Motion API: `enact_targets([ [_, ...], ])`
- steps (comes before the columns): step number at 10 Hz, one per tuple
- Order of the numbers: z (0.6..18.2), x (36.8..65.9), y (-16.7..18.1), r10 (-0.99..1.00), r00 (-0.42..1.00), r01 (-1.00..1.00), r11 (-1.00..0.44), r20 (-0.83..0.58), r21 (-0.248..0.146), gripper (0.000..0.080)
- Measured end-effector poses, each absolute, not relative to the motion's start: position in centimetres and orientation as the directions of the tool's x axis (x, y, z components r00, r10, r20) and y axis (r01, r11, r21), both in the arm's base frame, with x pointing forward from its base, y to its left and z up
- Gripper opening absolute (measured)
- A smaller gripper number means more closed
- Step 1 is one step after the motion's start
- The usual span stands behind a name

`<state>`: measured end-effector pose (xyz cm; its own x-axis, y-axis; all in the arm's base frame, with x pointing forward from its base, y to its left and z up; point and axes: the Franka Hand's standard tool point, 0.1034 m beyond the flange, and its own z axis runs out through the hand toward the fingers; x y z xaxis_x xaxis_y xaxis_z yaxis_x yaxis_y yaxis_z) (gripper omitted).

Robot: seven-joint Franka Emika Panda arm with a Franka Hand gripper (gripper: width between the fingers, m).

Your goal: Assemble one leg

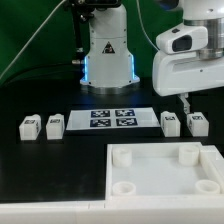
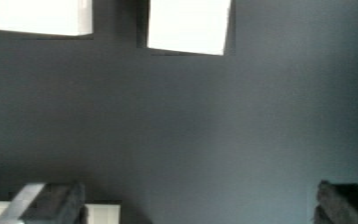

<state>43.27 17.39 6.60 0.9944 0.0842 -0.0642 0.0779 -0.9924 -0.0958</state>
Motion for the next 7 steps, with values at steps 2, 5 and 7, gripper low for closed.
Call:
enact_targets([
  [2, 6.56, 43.03, 17.32, 0.08, 0.993, 0.072, -0.993, -0.085, -0.092, 0.0649],
  [5, 6.56, 43.03, 17.32, 0.08, 0.993, 0.072, -0.993, -0.085, -0.092, 0.0649],
  [7, 6.56, 43.03, 17.32, 0.08, 0.993, 0.072, -0.993, -0.085, -0.092, 0.0649],
])
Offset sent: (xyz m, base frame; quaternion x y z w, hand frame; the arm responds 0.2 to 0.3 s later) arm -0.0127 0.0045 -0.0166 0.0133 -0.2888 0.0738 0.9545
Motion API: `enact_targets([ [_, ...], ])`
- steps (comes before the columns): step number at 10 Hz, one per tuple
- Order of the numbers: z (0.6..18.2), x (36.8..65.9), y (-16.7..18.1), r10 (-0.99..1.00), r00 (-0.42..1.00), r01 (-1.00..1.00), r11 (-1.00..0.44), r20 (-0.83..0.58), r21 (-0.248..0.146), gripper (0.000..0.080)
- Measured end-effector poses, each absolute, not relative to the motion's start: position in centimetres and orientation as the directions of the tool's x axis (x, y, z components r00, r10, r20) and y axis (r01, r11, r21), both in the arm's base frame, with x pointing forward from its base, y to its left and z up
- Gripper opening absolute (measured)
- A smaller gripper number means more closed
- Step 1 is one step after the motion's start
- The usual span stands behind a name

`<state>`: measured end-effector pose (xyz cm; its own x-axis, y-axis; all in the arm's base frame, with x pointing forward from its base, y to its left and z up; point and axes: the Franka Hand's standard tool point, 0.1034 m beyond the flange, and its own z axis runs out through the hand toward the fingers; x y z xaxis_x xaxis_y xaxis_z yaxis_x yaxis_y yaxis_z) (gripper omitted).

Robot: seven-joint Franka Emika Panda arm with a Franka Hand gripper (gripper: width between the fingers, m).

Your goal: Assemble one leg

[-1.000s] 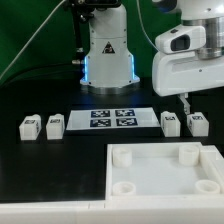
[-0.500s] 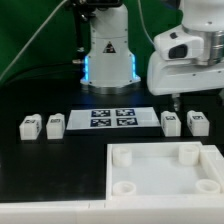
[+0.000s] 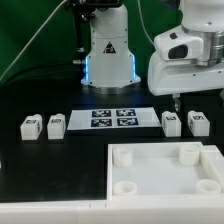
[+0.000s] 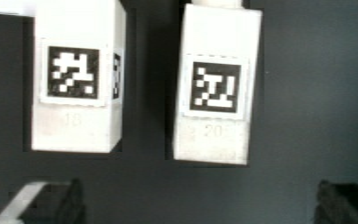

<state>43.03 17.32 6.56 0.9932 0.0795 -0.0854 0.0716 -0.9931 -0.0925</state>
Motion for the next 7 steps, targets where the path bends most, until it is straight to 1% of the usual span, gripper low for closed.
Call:
enact_targets([
  [4, 6.6, 43.0, 17.3, 0.08, 0.993, 0.072, -0.993, -0.085, -0.092, 0.0649],
  [5, 5.8, 39.9, 16.5, 0.074, 0.955, 0.06, -0.997, -0.287, -0.058, 0.0649],
  [6, 6.0, 40.6, 16.7, 0.071, 0.926, 0.055, -0.997, -0.371, -0.053, 0.0649],
  [7, 6.1, 40.6, 16.7, 0.065, 0.873, 0.049, -0.998, -0.483, -0.046, 0.0649],
])
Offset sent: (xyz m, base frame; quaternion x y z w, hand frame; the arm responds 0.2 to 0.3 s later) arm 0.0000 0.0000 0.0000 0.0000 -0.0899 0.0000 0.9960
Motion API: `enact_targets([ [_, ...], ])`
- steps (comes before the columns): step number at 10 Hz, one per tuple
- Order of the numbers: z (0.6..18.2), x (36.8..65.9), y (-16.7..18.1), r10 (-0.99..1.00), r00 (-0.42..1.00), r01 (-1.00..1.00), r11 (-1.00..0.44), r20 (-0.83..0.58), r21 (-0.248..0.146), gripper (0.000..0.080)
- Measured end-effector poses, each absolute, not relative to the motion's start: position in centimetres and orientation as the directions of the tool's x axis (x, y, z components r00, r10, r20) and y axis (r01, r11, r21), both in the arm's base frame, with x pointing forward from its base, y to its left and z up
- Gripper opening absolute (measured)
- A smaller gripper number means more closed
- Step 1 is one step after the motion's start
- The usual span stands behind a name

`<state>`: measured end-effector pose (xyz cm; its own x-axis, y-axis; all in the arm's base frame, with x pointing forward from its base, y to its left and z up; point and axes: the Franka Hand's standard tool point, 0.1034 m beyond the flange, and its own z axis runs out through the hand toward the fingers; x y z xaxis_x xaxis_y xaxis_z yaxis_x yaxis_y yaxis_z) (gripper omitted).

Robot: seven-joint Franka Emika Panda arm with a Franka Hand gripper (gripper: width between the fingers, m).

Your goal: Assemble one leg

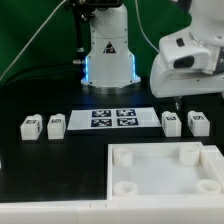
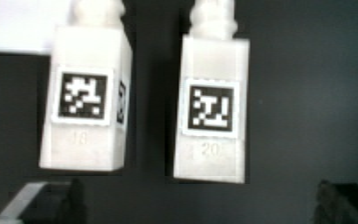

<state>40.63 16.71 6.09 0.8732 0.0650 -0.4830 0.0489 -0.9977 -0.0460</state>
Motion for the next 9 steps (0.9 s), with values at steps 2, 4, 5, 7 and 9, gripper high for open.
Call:
enact_targets([
  [2, 6.0, 40.7, 17.3, 0.06, 0.702, 0.04, -0.998, -0.709, -0.044, 0.0649],
  [4, 4.8, 40.6, 17.8, 0.069, 0.62, 0.047, -0.998, -0.781, -0.05, 0.0649],
  [5, 4.3, 40.5, 18.1, 0.071, 0.639, 0.048, -0.997, -0.766, -0.053, 0.0649],
  [7, 3.4, 39.8, 18.5, 0.077, 0.654, 0.053, -0.997, -0.752, -0.056, 0.0649],
  [9, 2.5, 39.3, 18.5, 0.076, 0.666, 0.051, -0.997, -0.742, -0.056, 0.0649],
])
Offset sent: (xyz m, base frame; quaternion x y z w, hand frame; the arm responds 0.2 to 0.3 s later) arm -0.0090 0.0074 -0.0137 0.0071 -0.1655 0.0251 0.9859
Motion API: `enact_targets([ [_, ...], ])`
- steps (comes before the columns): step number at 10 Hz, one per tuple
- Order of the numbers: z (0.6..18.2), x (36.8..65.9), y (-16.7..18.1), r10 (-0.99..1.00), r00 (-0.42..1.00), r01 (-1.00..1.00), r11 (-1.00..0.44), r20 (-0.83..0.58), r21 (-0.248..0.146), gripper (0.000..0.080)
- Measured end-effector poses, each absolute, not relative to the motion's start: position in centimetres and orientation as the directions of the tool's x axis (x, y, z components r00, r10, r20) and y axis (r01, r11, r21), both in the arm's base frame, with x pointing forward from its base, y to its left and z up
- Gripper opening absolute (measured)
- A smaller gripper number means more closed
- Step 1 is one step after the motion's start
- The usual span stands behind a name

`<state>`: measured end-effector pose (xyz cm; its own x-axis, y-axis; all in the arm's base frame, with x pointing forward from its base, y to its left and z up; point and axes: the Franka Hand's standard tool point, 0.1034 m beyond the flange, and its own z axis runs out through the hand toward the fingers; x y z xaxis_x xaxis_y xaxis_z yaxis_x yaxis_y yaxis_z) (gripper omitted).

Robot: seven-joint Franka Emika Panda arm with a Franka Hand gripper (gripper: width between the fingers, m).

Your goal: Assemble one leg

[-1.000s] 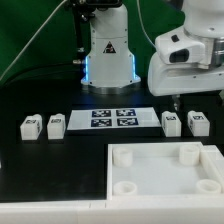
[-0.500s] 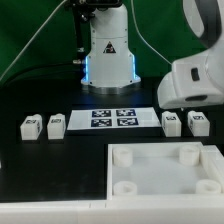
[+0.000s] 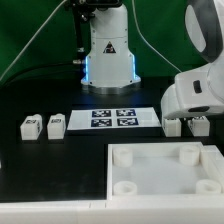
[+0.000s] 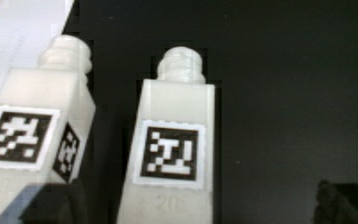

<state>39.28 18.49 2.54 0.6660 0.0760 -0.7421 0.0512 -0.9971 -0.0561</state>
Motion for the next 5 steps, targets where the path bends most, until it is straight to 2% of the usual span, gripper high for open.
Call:
enact_targets([
  [2, 1.62, 38.57, 18.43, 0.074, 0.667, 0.049, -0.997, -0.741, -0.056, 0.0649],
  [5, 1.37, 38.4, 18.52, 0.076, 0.668, 0.051, -0.997, -0.74, -0.056, 0.0649],
])
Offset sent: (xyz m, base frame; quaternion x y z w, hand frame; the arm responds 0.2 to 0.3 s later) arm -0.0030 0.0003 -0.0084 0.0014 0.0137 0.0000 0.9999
